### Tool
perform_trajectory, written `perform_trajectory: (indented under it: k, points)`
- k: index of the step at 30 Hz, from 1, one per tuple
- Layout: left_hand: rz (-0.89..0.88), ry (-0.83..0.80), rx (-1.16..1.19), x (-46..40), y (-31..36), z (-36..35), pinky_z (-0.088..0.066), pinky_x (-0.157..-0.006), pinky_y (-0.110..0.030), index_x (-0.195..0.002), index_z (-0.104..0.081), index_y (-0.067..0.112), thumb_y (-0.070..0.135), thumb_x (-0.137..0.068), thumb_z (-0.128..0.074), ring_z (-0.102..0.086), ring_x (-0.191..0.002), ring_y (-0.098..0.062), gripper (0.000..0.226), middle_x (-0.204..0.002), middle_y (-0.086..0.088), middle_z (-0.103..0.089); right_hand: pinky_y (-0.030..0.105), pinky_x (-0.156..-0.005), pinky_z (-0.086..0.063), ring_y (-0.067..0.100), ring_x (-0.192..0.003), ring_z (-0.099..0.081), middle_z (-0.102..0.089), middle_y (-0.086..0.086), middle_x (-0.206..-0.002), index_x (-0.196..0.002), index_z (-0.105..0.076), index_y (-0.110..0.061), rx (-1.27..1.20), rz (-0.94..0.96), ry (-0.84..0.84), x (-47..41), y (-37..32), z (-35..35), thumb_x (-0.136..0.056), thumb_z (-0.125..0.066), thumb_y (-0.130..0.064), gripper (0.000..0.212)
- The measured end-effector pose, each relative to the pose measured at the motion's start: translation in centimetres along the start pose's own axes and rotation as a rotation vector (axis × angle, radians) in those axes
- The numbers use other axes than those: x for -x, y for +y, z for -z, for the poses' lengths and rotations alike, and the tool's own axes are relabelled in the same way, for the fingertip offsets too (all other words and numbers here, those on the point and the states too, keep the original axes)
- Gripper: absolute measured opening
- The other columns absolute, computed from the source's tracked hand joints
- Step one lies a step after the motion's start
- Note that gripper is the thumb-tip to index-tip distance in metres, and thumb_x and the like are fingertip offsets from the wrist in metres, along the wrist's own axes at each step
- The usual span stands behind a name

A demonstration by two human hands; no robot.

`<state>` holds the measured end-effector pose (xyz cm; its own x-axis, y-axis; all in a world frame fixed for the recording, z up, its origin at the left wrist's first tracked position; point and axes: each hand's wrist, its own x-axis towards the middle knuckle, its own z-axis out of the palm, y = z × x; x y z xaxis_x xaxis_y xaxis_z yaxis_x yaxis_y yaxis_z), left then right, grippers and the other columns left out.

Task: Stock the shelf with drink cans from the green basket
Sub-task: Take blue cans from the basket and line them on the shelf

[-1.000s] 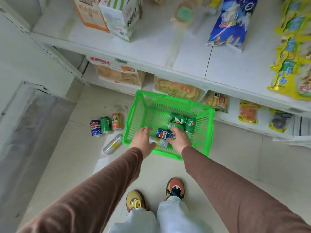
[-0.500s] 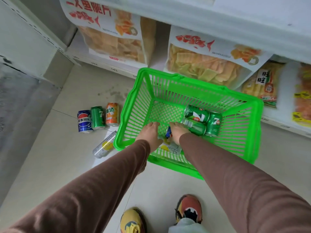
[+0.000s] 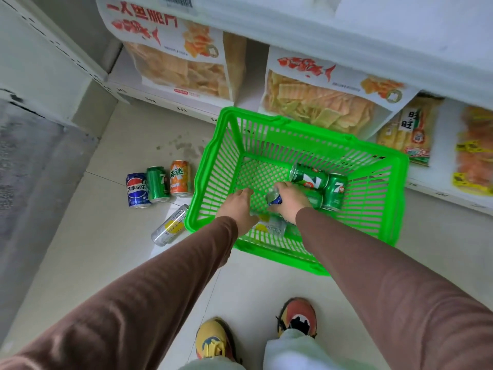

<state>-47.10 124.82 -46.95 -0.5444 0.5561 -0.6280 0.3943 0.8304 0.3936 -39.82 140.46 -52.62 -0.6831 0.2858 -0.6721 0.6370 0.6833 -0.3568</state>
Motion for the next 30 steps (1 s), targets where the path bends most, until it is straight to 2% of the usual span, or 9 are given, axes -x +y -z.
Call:
perform_trajectory:
  k: [3,6,9,13,19,23,27,30]
  points:
    - [0.001,0.009,0.025,4.2,3.0,3.6,-0.038,-0.106,-0.036,-0.144,-0.035,0.012,0.028,-0.080,-0.071,-0.045,-0.127,-0.029,0.074,-0.138,-0.012,-0.049,0.037,-0.100,-0.044,0.029,-0.125,-0.053,-0.052,0.009,-0.141,-0.145,-0.044,-0.018,-0.252,-0.051,0.133,5.7,-1.3,4.5,-0.085,-0.078,-0.040,0.072]
    - [-0.019,0.032,0.066,9.2,6.8,8.7,-0.038,-0.105,-0.034,-0.142,-0.036,0.012,0.028,-0.078,-0.072,-0.046,-0.126,-0.029,0.075,-0.137,-0.012,-0.050,0.039,-0.104,-0.045,0.029,-0.123,-0.055,-0.055,0.009,-0.138,-0.142,-0.049,-0.018,-0.458,-0.088,0.210,11.9,-4.0,10.6,-0.083,-0.081,-0.035,0.069]
    - [-0.056,0.055,0.098,14.8,11.0,15.3,-0.036,-0.106,-0.035,-0.141,-0.038,0.011,0.025,-0.077,-0.074,-0.046,-0.126,-0.029,0.075,-0.137,-0.012,-0.049,0.035,-0.102,-0.047,0.025,-0.118,-0.059,-0.060,0.007,-0.132,-0.137,-0.054,-0.017,-0.594,-0.073,0.294,18.7,-7.6,17.6,-0.080,-0.083,-0.032,0.065]
    - [-0.127,0.111,0.110,22.7,16.8,25.0,-0.037,-0.106,-0.036,-0.142,-0.037,0.010,0.024,-0.076,-0.074,-0.047,-0.126,-0.028,0.077,-0.138,-0.012,-0.049,0.032,-0.096,-0.050,0.020,-0.112,-0.062,-0.064,0.001,-0.126,-0.132,-0.056,-0.023,-0.670,-0.017,0.399,28.5,-12.6,27.3,-0.079,-0.083,-0.036,0.061]
    - [-0.272,0.218,0.179,33.8,24.1,36.9,-0.040,-0.104,-0.034,-0.140,-0.039,0.011,0.022,-0.074,-0.077,-0.051,-0.124,-0.026,0.077,-0.134,-0.013,-0.053,0.032,-0.097,-0.051,0.017,-0.108,-0.063,-0.065,-0.002,-0.120,-0.131,-0.059,-0.022,-0.694,0.093,0.593,42.4,-19.0,39.7,-0.079,-0.083,-0.036,0.059]
    - [-0.390,0.277,0.200,38.7,27.8,41.9,-0.042,-0.101,-0.034,-0.139,-0.040,0.011,0.021,-0.072,-0.079,-0.053,-0.118,-0.026,0.078,-0.129,-0.013,-0.054,0.021,-0.085,-0.045,0.009,-0.099,-0.062,-0.065,-0.007,-0.113,-0.129,-0.060,-0.027,-0.703,0.151,0.693,49.2,-21.1,44.9,-0.078,-0.084,-0.038,0.058]
    - [-0.507,0.339,0.163,41.4,31.5,44.9,-0.041,-0.096,-0.030,-0.140,-0.039,0.013,0.023,-0.075,-0.077,-0.053,-0.117,-0.024,0.076,-0.131,-0.010,-0.054,0.027,-0.092,-0.051,0.009,-0.103,-0.065,-0.068,-0.008,-0.116,-0.128,-0.060,-0.027,-0.758,0.231,0.787,54.3,-21.5,48.9,-0.077,-0.085,-0.034,0.057]
    - [-0.580,0.383,0.137,41.9,34.5,46.3,-0.040,-0.098,-0.030,-0.139,-0.041,0.012,0.024,-0.075,-0.077,-0.052,-0.118,-0.024,0.075,-0.131,-0.010,-0.053,0.026,-0.093,-0.052,0.005,-0.103,-0.063,-0.066,-0.010,-0.116,-0.125,-0.060,-0.029,-0.748,0.257,0.885,56.3,-20.3,51.8,-0.077,-0.085,-0.035,0.055]
